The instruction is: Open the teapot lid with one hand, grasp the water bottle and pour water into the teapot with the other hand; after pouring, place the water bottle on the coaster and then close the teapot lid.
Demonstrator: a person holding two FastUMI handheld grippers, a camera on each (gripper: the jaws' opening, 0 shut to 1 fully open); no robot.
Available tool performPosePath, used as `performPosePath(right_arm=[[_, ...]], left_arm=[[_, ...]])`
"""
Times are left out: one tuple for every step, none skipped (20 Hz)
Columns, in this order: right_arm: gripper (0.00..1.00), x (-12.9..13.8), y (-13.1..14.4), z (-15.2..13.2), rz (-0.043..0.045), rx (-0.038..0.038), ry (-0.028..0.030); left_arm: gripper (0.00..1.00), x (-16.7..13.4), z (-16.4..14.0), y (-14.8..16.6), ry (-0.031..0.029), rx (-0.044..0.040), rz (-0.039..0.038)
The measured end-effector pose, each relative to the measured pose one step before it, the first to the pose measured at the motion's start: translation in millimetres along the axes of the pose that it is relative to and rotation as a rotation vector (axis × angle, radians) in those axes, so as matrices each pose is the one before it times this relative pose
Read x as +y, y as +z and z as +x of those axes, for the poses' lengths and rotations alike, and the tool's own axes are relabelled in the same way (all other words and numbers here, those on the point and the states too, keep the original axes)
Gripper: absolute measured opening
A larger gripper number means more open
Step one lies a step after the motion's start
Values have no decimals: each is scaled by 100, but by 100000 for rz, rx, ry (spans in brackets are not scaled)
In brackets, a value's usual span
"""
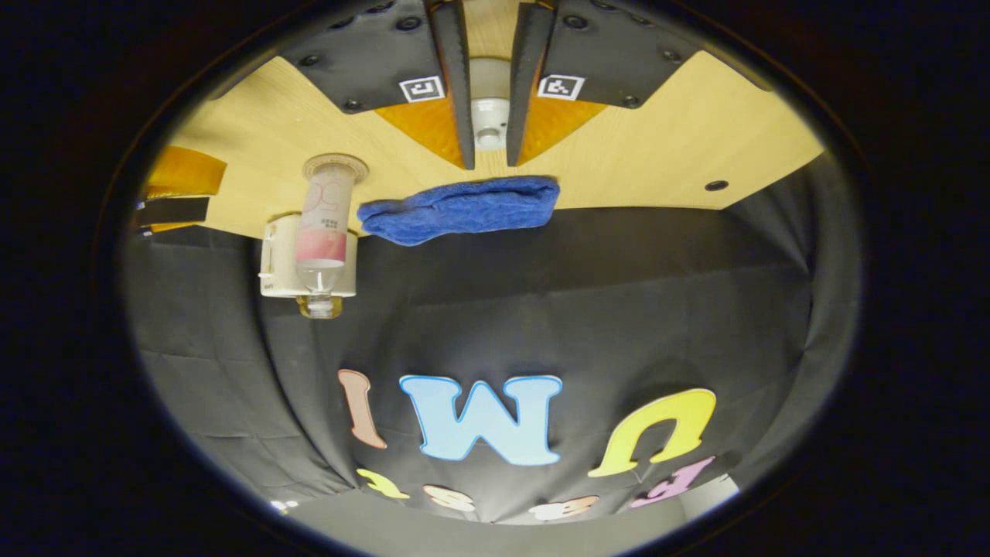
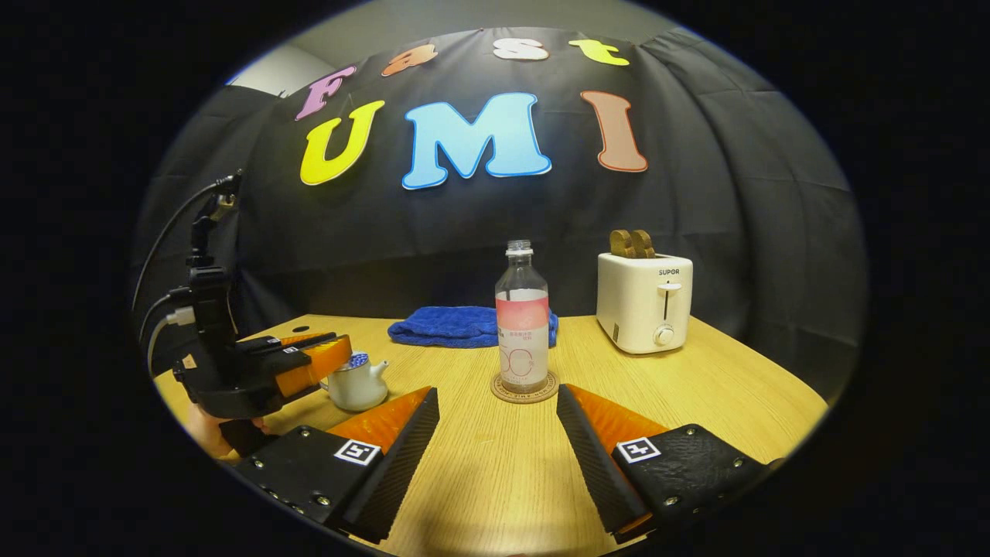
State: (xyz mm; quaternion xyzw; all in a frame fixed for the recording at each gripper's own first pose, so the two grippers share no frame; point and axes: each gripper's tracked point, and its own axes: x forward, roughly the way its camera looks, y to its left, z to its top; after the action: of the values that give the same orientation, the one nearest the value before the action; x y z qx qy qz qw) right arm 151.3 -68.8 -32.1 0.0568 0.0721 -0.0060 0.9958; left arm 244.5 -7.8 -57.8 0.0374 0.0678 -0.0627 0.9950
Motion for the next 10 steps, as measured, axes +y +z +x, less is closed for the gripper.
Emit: performPosePath(right_arm=[[95,66,214,-32,-887,-632,25],[95,27,59,-172,-1513,-403,-523],[95,-123,-70,-428,-2184,-186,-930],[95,-23,-374,-431,-1817,333,-726],[95,160,-388,-609,-851,752,-65],[95,396,-410,-643,-396,664,871],[95,390,-102,-647,-355,398,1107],[95,176,-84,-778,-325,54,679],[95,77,154,-750,-185,-291,386],[95,103,161,-709,-55,-407,378]], left_arm=[[30,-412,-601,170,-756,-237,191],[34,-382,-728,269,-298,-509,131],[34,-227,-706,222,-177,-430,-3],[38,-201,-971,277,0,-508,-154],[36,-191,-973,123,276,-194,-15],[51,49,-859,113,878,-606,290],[54,-123,-889,105,537,-427,237],[55,-152,-930,-13,360,-390,-18],[55,-176,-834,45,97,-522,-422],[55,-336,-750,-21,-187,-281,-556]])
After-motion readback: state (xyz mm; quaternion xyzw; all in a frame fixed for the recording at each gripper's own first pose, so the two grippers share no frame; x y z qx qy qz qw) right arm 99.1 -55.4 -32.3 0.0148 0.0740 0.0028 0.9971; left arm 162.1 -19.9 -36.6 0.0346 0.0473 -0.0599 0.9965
